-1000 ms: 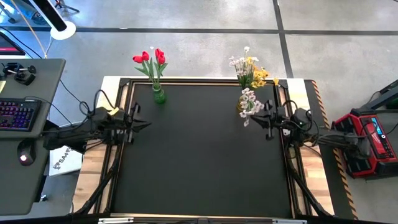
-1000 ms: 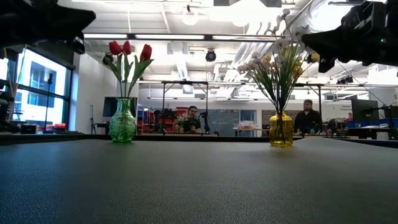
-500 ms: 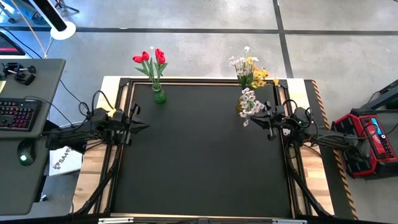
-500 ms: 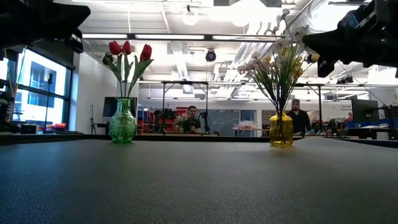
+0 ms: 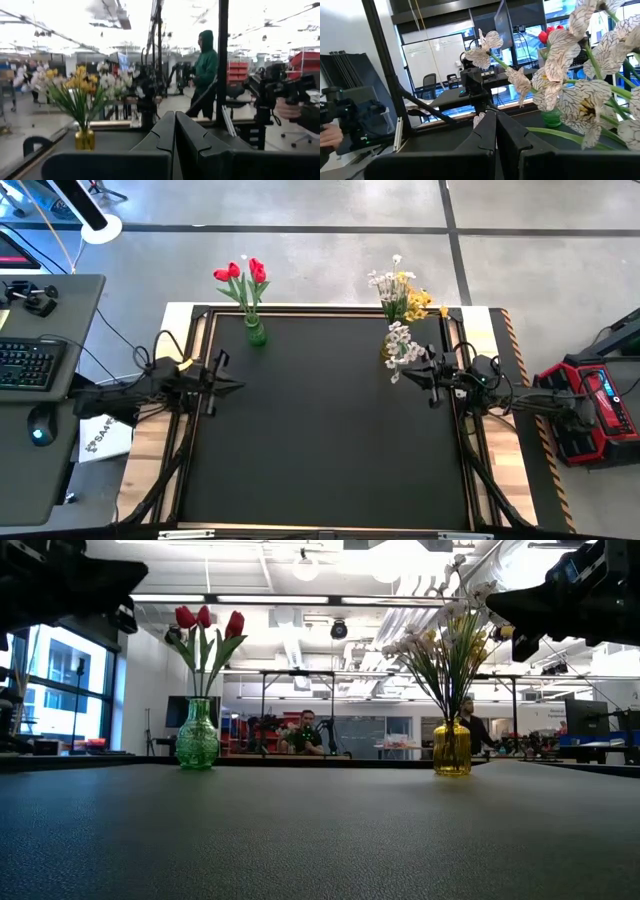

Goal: Sort flowers into vase by color
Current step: Return to Home Position

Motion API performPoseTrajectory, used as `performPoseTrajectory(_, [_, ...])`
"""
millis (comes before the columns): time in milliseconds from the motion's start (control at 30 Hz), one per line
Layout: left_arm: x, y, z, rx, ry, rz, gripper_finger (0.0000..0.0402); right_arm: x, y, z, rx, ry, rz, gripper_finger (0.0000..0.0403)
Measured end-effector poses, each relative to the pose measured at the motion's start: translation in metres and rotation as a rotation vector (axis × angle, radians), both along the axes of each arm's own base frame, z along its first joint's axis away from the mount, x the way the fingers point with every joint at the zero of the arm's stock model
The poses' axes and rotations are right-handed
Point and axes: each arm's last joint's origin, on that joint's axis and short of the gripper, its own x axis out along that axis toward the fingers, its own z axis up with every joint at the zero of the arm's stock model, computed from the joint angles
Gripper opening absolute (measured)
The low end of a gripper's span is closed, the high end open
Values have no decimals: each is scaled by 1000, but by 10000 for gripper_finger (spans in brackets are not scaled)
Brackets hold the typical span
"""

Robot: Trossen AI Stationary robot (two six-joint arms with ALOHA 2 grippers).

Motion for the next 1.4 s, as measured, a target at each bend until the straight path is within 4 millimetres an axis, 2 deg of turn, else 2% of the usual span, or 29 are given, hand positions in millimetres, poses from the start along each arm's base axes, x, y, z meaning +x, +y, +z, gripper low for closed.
performPoseTrajectory(167, [0,-2,1,0,-6,10,0,0,-1,0,-7,-1,-31,0])
performPoseTrajectory(433, [0,-5,1,-10,-8,5,0,-2,-6,5,-96,-44,-180,0])
performPoseTrajectory(533, [0,-6,1,-12,-8,-1,0,0,-4,4,-71,-37,-83,0])
performPoseTrajectory(633, [0,-7,1,-12,-6,-9,0,2,-1,-4,-17,43,67,0])
performPoseTrajectory(733, [1,-8,0,-18,-1,-19,0,4,3,-13,38,140,136,0])
performPoseTrajectory(867, [1,-8,0,-24,4,-19,0,5,9,-22,20,229,177,0])
performPoseTrajectory(1000, [1,-7,-2,-27,22,-7,0,5,16,-23,-22,230,276,0])
performPoseTrajectory(1167, [2,-5,-8,-61,83,79,0,4,20,-21,-27,208,247,0])
performPoseTrajectory(1400, [2,-5,-8,-81,81,80,0,-6,26,-21,-55,190,267,0])
